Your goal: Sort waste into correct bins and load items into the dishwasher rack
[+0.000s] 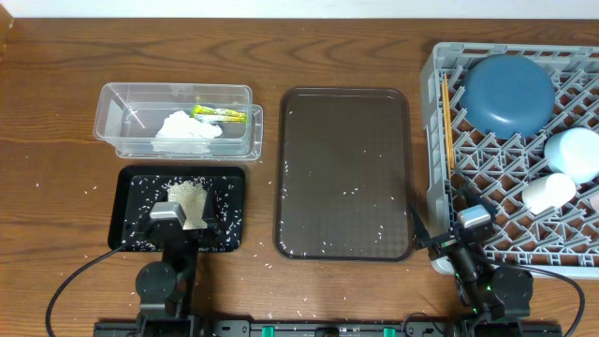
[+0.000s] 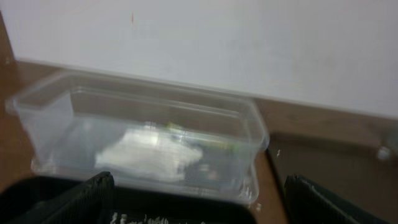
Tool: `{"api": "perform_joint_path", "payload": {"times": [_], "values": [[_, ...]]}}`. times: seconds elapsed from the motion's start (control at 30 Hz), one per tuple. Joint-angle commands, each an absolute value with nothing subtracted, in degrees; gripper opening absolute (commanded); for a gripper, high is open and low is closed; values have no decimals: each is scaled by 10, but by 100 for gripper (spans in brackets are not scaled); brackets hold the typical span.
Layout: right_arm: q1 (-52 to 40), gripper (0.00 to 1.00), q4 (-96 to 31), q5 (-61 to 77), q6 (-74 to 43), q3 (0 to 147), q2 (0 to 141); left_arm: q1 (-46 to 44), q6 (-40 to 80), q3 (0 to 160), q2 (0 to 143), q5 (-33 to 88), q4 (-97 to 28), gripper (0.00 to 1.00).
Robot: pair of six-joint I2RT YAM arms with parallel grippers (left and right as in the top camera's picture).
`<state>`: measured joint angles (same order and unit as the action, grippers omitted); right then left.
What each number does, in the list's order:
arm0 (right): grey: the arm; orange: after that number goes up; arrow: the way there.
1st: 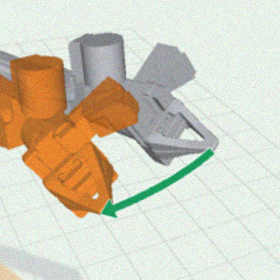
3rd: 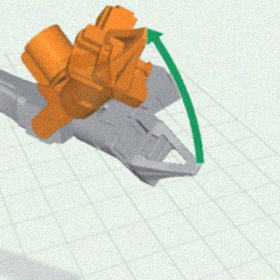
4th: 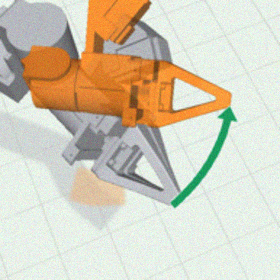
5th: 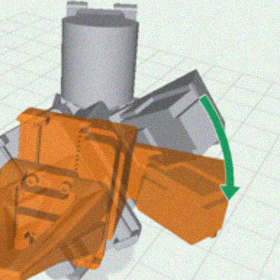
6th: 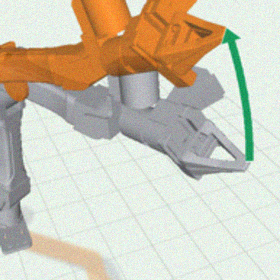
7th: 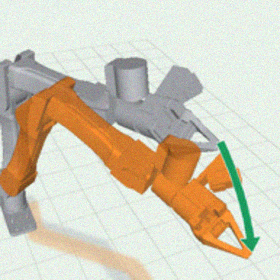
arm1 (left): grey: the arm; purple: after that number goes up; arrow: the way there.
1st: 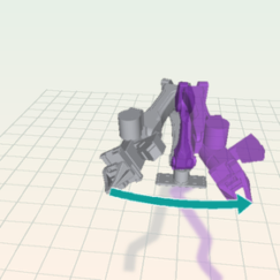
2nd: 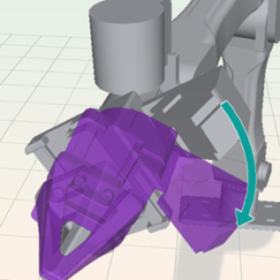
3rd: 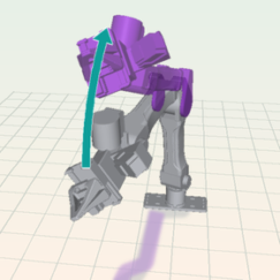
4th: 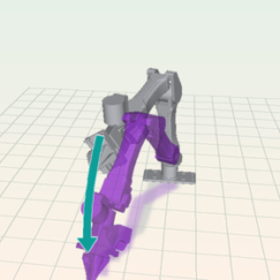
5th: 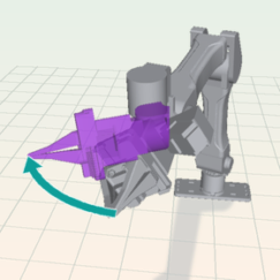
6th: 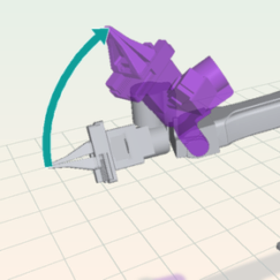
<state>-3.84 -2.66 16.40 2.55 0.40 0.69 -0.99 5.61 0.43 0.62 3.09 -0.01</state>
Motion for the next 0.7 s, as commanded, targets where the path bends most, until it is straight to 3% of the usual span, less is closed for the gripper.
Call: {"api": "perform_joint_path", "payload": {"times": [0.0, 0.67], "values": [[-53, 99, -30, 159, 24, 3, 3, -12, 41, 2, 1, 34, -32, 90], [-53, 99, -30, 159, 24, 3, 3, -12, 41, 2, 2, 34, -38, 90]]}}
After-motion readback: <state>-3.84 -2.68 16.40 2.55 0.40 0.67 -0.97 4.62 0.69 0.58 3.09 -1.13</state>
